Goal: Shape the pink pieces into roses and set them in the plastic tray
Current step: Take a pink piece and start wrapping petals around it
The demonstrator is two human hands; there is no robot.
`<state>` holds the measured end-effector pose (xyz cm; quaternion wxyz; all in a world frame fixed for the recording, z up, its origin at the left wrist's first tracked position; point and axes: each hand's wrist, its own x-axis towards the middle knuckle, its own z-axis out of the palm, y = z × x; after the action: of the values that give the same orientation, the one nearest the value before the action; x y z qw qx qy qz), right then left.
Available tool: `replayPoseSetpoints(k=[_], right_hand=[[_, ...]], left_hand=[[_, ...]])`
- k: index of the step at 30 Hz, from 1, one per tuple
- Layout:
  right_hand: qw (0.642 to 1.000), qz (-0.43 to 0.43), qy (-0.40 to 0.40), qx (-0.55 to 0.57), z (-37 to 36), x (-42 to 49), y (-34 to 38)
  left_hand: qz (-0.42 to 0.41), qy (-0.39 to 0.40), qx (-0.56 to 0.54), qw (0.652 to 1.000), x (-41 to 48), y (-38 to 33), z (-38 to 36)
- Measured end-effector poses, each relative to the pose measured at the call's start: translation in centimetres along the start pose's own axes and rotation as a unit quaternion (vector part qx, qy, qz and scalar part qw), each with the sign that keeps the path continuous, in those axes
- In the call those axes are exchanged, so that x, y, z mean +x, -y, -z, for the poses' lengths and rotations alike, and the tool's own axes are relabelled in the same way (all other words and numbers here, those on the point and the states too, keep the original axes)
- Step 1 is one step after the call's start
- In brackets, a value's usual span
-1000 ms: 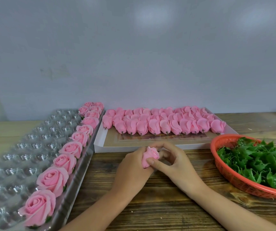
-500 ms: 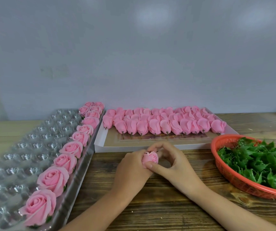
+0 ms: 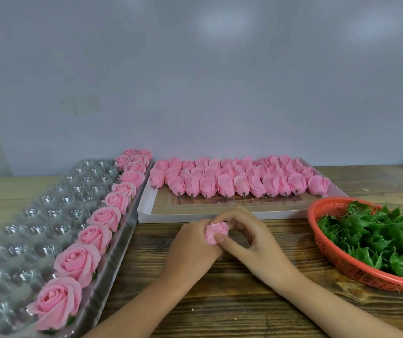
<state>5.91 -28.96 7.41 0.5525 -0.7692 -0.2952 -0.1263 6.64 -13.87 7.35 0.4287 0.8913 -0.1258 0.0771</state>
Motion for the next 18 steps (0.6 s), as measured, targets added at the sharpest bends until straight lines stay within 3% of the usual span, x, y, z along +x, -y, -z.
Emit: replayPoseSetpoints(k=[4,9,18], right_hand=[[0.998,-0.048,-0.006,0.031,-0.08,0.02,-0.16],[1.0,-0.016,0.02,-0.015,0.09,0.07,-0.02],[1.0,-0.006,0.024,0.004,0.07,0.06,-0.03]], left_hand=[[-0.023,-0.011,0.016,1.0,-0.21,-0.02,-0.15],[-0.029,0.013,0.014,0.999,-0.19,-0.18,-0.09],[-0.037,0.004,0.001,0.999,-0.29,-0.2,-0.18]])
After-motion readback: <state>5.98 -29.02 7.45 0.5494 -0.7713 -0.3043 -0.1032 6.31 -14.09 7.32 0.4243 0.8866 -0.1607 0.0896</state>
